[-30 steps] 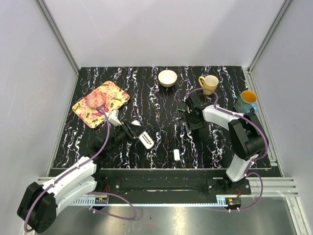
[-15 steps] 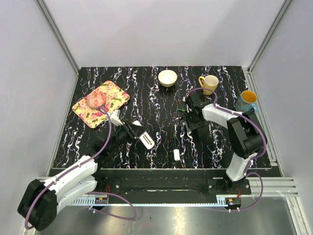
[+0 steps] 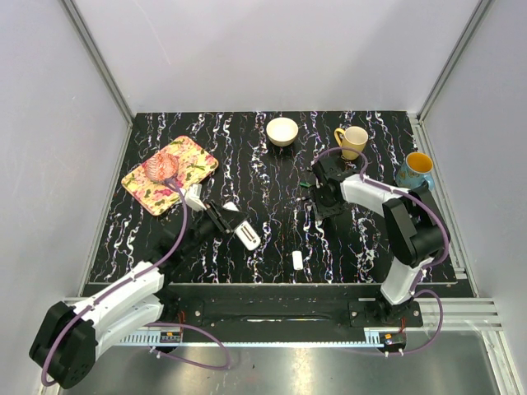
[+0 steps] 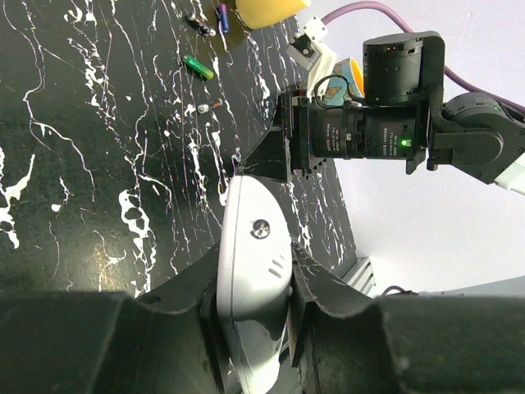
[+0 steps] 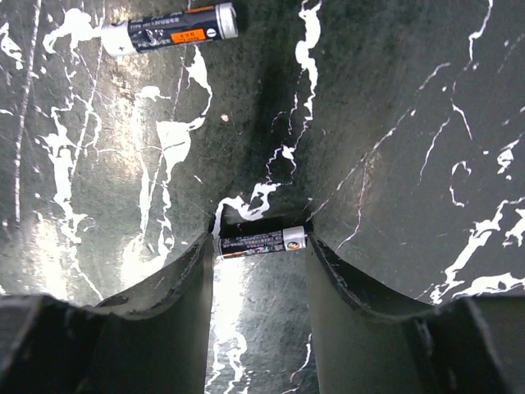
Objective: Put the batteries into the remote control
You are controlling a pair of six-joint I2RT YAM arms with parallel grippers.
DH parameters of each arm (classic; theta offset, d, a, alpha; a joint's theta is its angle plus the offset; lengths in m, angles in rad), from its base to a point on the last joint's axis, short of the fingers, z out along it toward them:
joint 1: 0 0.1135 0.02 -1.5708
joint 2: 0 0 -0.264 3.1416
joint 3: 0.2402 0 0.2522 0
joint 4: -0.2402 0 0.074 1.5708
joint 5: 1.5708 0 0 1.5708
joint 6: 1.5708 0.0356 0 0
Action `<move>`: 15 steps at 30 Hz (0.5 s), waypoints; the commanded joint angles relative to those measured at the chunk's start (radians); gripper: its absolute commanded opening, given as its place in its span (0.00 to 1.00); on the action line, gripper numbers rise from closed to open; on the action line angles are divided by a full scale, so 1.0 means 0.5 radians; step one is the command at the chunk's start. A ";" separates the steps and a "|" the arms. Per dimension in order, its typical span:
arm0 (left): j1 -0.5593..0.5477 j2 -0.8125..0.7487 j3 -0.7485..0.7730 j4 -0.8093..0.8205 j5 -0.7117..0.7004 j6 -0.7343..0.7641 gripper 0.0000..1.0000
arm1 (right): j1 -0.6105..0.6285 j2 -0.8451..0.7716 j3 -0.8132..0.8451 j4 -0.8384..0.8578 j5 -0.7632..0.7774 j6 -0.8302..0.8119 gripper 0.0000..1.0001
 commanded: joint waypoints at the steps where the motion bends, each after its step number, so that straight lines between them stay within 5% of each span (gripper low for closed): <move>1: -0.006 -0.066 0.049 0.116 0.009 0.002 0.00 | 0.004 -0.168 -0.007 0.038 0.110 0.533 0.04; 8: -0.006 -0.161 0.031 0.070 -0.062 0.002 0.00 | 0.001 -0.471 -0.246 0.286 0.080 1.742 0.00; 15: -0.006 -0.207 0.028 0.036 -0.108 -0.014 0.00 | 0.040 -0.441 -0.213 -0.136 0.340 2.559 0.00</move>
